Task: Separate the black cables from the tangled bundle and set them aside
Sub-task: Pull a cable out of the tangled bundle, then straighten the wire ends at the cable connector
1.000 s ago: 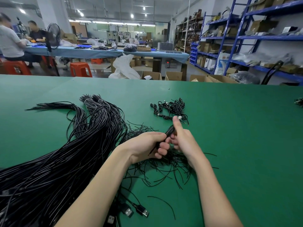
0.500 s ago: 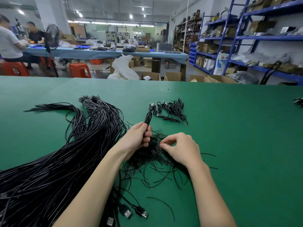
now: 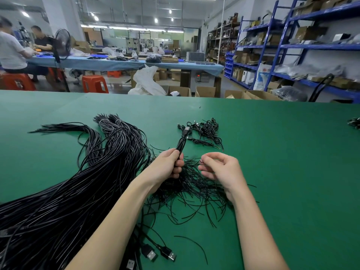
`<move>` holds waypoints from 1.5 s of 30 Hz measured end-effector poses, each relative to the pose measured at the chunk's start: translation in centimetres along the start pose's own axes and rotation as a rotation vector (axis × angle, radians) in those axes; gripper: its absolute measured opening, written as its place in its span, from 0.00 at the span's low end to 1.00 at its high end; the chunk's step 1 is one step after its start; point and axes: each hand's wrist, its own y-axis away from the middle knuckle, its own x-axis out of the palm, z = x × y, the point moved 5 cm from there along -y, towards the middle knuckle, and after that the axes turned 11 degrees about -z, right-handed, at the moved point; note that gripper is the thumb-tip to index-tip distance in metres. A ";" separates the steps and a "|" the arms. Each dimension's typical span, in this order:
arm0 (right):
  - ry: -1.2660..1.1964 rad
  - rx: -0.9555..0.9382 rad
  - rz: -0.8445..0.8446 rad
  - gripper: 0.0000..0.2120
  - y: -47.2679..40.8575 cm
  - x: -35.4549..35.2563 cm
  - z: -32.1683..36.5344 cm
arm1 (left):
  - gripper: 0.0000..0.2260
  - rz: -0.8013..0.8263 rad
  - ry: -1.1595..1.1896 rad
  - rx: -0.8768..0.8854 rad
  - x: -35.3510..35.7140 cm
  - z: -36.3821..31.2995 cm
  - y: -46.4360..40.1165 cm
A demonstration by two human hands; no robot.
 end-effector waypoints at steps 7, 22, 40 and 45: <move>0.670 -0.309 -0.088 0.01 -0.4 0.0 -0.6 | 0.12 -0.011 -0.037 0.006 0.1 -0.1 0.2; 1.107 -0.382 0.082 0.03 1.0 2.2 -0.9 | 0.12 -0.025 -0.060 -0.003 -0.4 0.4 -0.3; 0.062 -0.083 0.069 0.03 1.3 1.4 1.6 | 0.12 0.032 -0.190 0.144 0.5 0.3 -0.3; 0.035 0.039 0.088 0.03 1.2 1.9 0.7 | 0.13 0.068 -0.306 0.316 1.2 -0.4 0.1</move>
